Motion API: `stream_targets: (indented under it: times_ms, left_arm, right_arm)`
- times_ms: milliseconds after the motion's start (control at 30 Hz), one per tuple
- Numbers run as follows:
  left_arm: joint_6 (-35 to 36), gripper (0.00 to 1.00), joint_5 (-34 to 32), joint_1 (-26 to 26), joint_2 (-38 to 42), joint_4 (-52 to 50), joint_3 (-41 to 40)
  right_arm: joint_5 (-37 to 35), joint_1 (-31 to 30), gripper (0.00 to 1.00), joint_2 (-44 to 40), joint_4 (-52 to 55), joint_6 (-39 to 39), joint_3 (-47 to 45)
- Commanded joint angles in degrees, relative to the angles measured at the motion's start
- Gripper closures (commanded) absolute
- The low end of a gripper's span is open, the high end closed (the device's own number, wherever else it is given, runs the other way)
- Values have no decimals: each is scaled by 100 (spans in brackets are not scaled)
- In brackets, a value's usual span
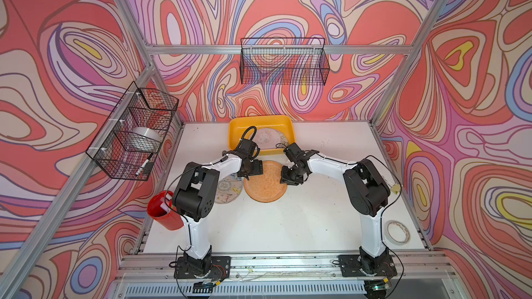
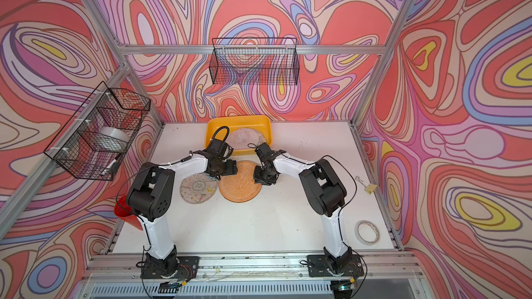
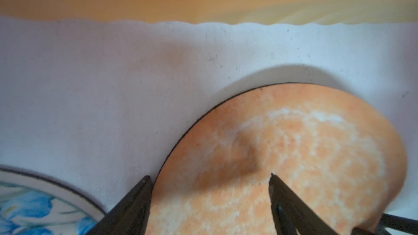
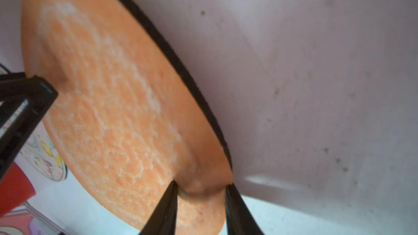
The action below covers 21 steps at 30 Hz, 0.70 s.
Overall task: Put the coasters into the storage box
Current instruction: Pick up the coaster from the center of the board.
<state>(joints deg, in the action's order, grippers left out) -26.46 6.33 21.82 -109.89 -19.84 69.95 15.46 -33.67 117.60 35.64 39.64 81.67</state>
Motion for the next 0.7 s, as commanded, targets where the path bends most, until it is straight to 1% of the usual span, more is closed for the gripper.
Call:
stream_targets:
  times_ms: [0, 67, 100, 200, 267, 400, 667]
  left_arm:
    - [-255, 19, 608, 191, -145, -583, -317]
    - [-259, 19, 641, 196, -114, -572, -342]
    - [-258, 19, 640, 192, -104, -566, -351]
    - [-271, 19, 663, 195, -60, -575, -360]
    - [-271, 19, 684, 202, -36, -585, -366]
    - [-281, 18, 696, 213, 28, -600, -377]
    - [-355, 5, 557, 132, 357, -736, -290]
  right_arm:
    - [199, -174, 77, 335, -297, 23, 11]
    - [202, -168, 86, 334, -329, 31, 7]
    - [194, -171, 89, 330, -344, 28, -1]
    - [172, -171, 93, 318, -367, 48, 7]
    - [176, -167, 100, 291, -408, 55, -2]
    - [141, -166, 100, 213, -479, 72, -19]
    - [28, -173, 100, -356, -128, -89, -109]
